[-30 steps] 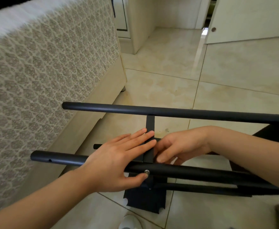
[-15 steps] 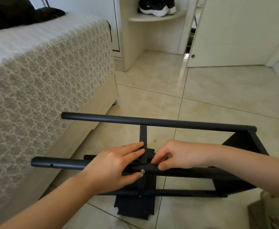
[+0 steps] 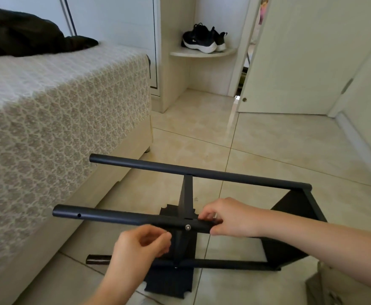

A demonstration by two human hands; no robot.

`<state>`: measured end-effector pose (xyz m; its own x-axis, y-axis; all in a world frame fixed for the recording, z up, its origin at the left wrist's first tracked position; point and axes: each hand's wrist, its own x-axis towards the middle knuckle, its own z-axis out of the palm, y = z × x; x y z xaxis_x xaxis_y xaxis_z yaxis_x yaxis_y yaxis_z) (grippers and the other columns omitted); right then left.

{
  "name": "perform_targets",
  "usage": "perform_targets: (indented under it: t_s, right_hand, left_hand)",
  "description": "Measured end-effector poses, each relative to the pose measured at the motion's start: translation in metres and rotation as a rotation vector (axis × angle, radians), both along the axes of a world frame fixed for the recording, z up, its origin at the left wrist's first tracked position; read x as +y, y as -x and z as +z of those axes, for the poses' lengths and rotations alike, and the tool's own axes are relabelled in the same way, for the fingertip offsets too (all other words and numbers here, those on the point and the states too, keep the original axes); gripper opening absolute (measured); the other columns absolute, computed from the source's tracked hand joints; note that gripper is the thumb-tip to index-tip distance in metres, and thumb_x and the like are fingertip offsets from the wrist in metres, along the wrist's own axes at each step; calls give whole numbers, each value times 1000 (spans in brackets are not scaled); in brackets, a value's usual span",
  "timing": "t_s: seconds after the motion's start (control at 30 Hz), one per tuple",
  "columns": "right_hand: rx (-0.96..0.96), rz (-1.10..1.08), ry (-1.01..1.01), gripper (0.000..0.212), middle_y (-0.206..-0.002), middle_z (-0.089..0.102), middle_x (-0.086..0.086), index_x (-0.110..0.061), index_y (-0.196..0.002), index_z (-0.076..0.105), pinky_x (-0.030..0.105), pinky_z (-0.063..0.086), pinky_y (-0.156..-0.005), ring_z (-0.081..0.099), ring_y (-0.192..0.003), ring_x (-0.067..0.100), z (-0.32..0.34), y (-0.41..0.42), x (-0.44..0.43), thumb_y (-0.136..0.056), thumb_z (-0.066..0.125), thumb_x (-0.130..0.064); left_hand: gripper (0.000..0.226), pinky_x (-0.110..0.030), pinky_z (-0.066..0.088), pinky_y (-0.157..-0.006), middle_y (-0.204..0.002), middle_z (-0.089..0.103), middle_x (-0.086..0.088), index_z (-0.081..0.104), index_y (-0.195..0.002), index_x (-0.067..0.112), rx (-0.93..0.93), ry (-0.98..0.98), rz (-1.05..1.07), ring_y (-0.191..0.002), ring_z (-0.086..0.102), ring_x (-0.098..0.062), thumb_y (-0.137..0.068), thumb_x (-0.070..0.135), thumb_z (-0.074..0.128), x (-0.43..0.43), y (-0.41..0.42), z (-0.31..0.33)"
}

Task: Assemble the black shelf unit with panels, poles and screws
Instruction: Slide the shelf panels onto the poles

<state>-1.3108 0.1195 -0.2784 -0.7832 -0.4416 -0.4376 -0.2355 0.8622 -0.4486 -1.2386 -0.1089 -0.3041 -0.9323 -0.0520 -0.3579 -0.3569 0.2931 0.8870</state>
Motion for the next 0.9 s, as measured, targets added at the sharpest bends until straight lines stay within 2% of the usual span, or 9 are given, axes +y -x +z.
perform_targets:
  t_s: [0.07,0.1,0.17,0.3,0.37,0.57,0.73,0.9]
  right_hand:
    - [18,-9,-18,35,-125,62,-3,-25,-125,61,16,43,-87,52,-99,2,0,-1,-2,-91,66,-16]
    - [27,-12,-28,35,-126,61,-3,-24,-125,61,15,43,-85,53,-100,3,1,-3,-3,-91,65,-15]
    - [35,-11,-48,36,-128,60,-1,-24,-126,60,15,42,-84,57,-106,8,2,-4,-5,-92,64,-15]
    - [33,-2,-82,39,-130,61,3,-22,-131,57,19,42,-86,58,-116,17,5,-3,-7,-93,63,-14]
    - [29,5,-92,38,-131,60,4,-21,-131,57,22,42,-89,58,-118,18,5,-3,-8,-94,62,-14]
    - [59,17,-105,34,-128,59,5,-20,-130,57,23,44,-88,58,-112,19,8,-2,-6,-96,58,-13]
    - [59,-26,-78,33,-128,60,6,-22,-128,58,27,47,-93,58,-112,20,20,4,5,-96,59,-14]
    - [100,-95,-25,31,-126,62,2,-25,-125,59,16,43,-82,59,-108,12,32,9,21,-95,61,-16]
  left_hand:
    - [20,-36,61,-76,-84,78,-4,68,-103,11,-304,-266,127,-80,76,-19,-87,21,74,-3,4,-6]
    - [27,-38,60,-76,-91,78,-10,65,-107,9,-379,-415,186,-85,76,-25,-86,22,74,-5,6,-9]
    - [36,-40,59,-77,-106,75,-17,62,-114,7,-396,-634,288,-98,73,-33,-84,21,75,-7,11,-14]
    - [38,-42,57,-76,-109,73,-22,59,-124,4,-324,-845,475,-102,71,-36,-89,14,70,-5,26,-22]
    - [35,-41,57,-72,-114,71,-23,58,-124,1,-298,-892,512,-102,71,-35,-91,11,67,-3,32,-22]
    - [37,-40,58,-67,-109,72,-26,59,-125,-6,-274,-905,487,-94,74,-35,-91,6,66,0,40,-17]
    - [48,-43,59,-72,-111,72,-25,56,-130,-1,-234,-904,426,-93,74,-34,-84,2,68,5,51,-2]
    - [42,-43,60,-73,-114,70,-25,55,-131,-2,-170,-858,347,-94,74,-32,-90,2,64,19,66,22]
